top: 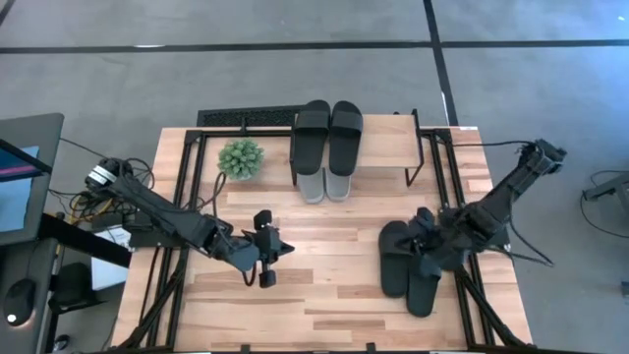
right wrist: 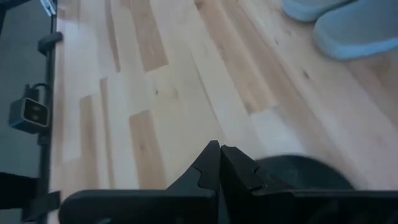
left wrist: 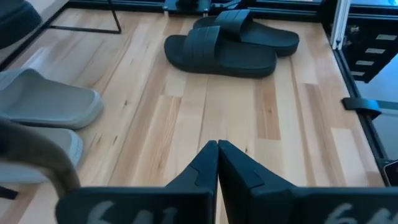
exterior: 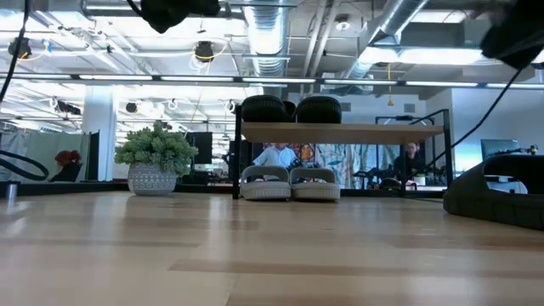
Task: Pick and place slides into the shelf
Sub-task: Put the left black slide under the shelf
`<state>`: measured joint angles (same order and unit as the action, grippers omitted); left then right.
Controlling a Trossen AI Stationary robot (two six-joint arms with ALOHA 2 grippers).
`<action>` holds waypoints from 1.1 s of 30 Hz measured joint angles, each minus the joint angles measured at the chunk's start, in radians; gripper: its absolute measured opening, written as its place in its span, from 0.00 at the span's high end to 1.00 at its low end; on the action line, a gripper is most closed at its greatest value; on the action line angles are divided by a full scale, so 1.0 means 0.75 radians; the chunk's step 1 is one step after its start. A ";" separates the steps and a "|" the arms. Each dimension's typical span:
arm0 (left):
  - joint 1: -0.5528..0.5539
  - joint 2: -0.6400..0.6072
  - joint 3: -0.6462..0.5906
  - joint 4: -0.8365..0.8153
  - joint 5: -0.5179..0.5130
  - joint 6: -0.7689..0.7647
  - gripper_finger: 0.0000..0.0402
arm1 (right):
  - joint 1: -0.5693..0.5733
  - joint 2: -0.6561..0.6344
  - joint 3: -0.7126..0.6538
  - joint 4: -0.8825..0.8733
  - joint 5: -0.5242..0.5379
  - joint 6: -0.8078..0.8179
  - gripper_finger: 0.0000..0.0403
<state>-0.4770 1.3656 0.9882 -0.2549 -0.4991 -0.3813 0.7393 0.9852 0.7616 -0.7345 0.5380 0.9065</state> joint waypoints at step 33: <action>0.100 0.208 0.000 0.447 0.017 0.269 1.00 | 0.293 0.287 0.046 -0.280 0.059 0.476 1.00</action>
<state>-0.4019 1.5213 0.9882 0.0807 -0.4863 -0.1793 0.9588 1.2004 0.7963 -0.9446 0.5821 1.2636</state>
